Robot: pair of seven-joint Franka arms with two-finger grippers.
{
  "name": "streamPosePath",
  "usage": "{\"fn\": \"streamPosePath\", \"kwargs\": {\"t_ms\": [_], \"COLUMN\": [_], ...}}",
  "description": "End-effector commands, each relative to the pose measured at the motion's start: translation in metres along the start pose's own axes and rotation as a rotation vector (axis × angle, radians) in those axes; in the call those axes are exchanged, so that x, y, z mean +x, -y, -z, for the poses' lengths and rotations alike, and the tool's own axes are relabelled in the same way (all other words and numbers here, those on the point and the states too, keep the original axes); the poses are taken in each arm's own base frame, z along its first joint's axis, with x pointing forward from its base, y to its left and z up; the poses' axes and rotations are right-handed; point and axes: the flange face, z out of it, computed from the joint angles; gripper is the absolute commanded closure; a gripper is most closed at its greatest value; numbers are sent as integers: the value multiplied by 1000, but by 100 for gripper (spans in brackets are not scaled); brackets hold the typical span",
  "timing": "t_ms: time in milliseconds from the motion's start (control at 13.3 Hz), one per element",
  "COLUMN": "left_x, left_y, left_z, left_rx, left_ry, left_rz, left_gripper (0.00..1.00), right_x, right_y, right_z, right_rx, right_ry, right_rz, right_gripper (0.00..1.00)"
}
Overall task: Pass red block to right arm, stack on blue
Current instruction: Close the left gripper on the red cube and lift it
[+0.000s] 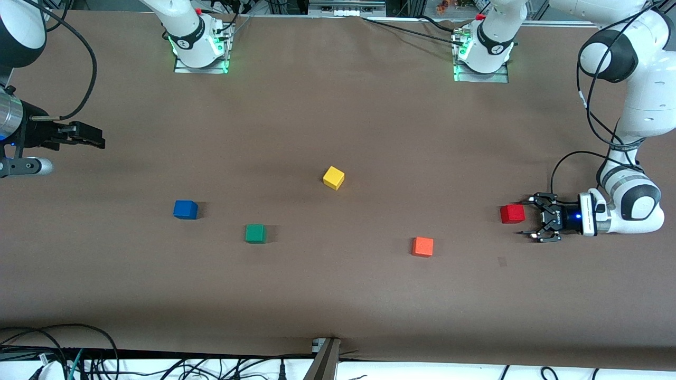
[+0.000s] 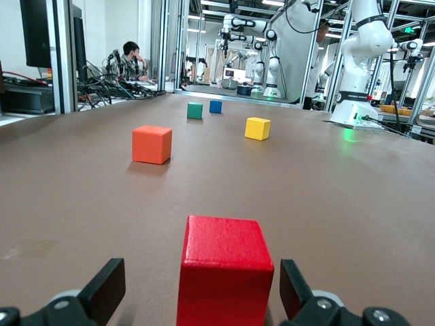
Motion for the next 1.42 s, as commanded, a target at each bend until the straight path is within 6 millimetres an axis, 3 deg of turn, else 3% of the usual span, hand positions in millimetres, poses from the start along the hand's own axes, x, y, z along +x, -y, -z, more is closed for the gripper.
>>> {"fn": "streamPosePath", "kwargs": {"t_ms": [0, 225, 300, 375, 449, 599, 824, 1273, 1348], "left_x": [-10, -6, -6, -3, -4, 0, 31, 148, 169], "left_y": [4, 6, 6, 8, 8, 8, 23, 58, 62], "left_z": [-10, -12, -12, -16, -17, -21, -63, -174, -201], "left_rx": [5, 0, 0, -7, -7, -20, -50, -220, -248], "left_ry": [-37, -38, -38, -37, -38, -50, -168, -336, -354], "left_rz": [-108, -122, -142, -156, -153, -152, -192, -98, -120], "left_gripper": [0, 0, 34, 84, 100, 100, 100, 100, 100], "right_x": [2, 4, 5, 5, 5, 5, 8, 33, 42], "right_y": [-3, -2, -2, 1, 3, 3, 7, 47, 53], "right_z": [3, 0, -1, -1, -1, -1, -1, -33, -44], "right_rx": [1, 1, 1, 0, 0, 1, 18, 388, 474], "right_ry": [-6, 0, 2, 2, 0, 0, -17, 23, 38], "right_rz": [14, 18, 16, 17, 21, 24, 29, 53, 49], "right_gripper": [0, 0, 0, 0, 0, 0, 0, 0, 0]}}
